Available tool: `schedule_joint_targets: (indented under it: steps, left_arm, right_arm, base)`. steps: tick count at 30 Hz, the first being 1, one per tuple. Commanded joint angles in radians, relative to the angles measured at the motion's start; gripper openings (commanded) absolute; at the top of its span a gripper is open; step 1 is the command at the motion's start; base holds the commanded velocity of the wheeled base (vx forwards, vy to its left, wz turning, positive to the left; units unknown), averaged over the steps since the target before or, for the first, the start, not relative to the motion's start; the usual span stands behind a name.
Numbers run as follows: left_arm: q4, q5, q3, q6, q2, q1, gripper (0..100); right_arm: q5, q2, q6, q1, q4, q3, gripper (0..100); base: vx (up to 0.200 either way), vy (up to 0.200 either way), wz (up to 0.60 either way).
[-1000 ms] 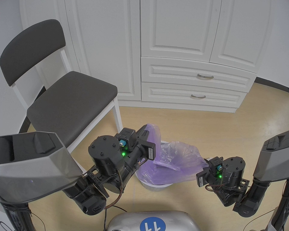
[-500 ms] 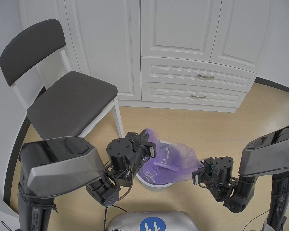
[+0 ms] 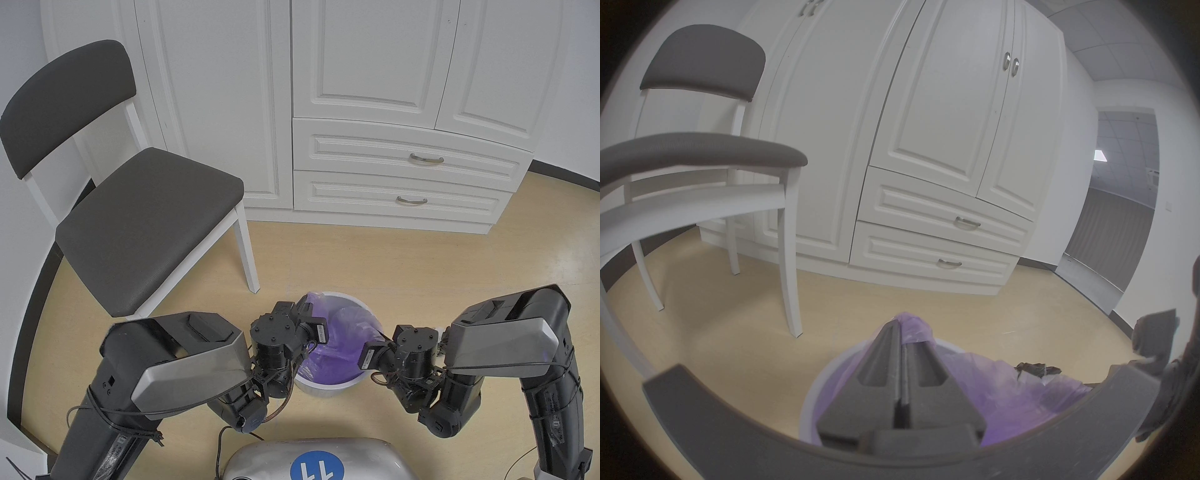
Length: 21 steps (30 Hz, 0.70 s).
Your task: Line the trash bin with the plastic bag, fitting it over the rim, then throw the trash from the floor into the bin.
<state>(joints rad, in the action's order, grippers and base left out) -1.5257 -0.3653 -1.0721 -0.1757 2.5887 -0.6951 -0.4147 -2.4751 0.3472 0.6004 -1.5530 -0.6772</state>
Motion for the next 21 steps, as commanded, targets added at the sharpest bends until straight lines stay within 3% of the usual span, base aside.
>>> schedule_joint_targets:
  steps: [1, 4, 8, 21]
  left_arm:
    - [-0.001, -0.024, -0.054, -0.002, 0.087, 0.0, 0]
    - [-0.001, -0.026, -0.049, -0.004, 0.088, 0.002, 0]
    - [-0.001, -0.024, -0.049, -0.004, 0.094, 0.003, 0]
    - [-0.001, -0.024, -0.066, -0.001, 0.126, 0.006, 0]
  right_arm:
    - [0.025, -0.09, 0.09, 0.038, -0.018, -0.105, 0]
    - [0.045, -0.15, 0.207, 0.042, -0.018, -0.202, 0]
    - [0.068, -0.188, 0.276, 0.032, -0.018, -0.234, 0]
    - [0.077, -0.226, 0.28, 0.025, -0.018, -0.262, 0]
  base:
    - [0.0, 0.0, 0.0]
    - [0.0, 0.0, 0.0]
    - [0.0, 0.0, 0.0]
    - [0.0, 0.0, 0.0]
